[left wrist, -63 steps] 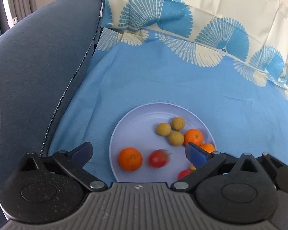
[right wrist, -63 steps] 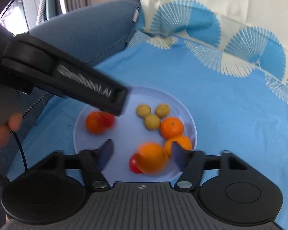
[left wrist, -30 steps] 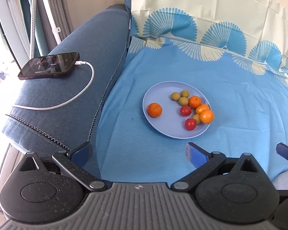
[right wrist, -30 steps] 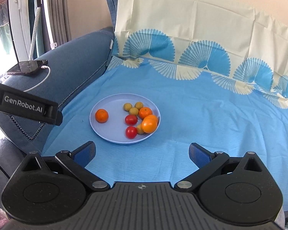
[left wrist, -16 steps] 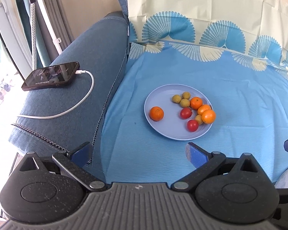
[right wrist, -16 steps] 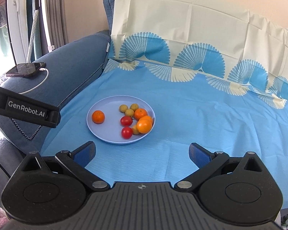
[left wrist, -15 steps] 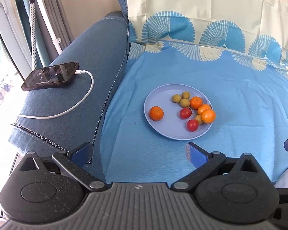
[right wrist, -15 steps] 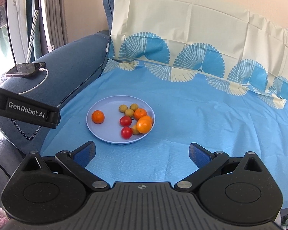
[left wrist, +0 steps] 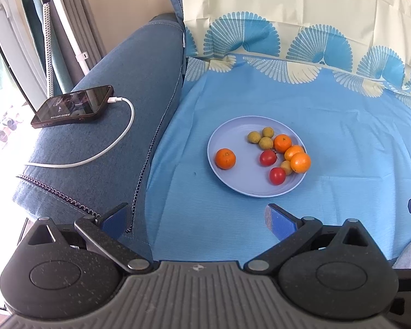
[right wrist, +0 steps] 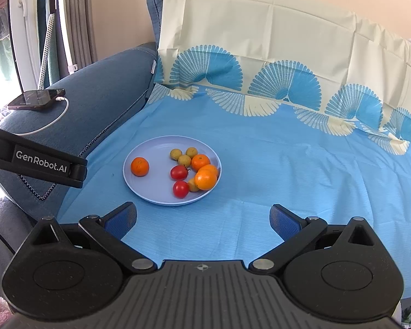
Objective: Organize fruits
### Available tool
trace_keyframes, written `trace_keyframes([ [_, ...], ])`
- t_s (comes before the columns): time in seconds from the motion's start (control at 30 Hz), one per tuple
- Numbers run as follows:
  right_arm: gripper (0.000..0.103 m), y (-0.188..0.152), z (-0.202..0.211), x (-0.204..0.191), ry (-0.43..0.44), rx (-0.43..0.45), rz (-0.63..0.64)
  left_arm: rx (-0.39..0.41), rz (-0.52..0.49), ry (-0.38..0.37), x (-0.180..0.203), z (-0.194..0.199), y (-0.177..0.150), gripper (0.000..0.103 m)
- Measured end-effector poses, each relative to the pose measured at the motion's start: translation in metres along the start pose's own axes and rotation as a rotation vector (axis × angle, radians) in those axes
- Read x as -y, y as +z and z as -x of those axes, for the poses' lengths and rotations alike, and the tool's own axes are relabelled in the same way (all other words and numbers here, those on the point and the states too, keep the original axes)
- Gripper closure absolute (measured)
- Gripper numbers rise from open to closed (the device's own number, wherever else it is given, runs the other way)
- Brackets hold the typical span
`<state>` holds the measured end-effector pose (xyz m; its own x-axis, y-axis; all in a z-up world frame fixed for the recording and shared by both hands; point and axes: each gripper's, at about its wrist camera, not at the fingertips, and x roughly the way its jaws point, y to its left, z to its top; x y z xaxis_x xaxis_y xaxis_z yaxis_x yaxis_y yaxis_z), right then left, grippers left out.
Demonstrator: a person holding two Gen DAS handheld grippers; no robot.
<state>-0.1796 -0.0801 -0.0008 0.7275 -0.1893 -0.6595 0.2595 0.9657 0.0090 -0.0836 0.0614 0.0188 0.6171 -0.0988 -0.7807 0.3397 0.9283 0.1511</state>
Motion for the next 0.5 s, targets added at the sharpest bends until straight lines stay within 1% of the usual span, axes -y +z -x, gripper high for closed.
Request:
trace_keyframes([
  [0.5, 0.001, 0.0007, -0.0001, -0.0008, 0.004, -0.001, 0.006, -0.002, -0.005, 0.016, 0.001, -0.0003, -0.0008, 0.0],
])
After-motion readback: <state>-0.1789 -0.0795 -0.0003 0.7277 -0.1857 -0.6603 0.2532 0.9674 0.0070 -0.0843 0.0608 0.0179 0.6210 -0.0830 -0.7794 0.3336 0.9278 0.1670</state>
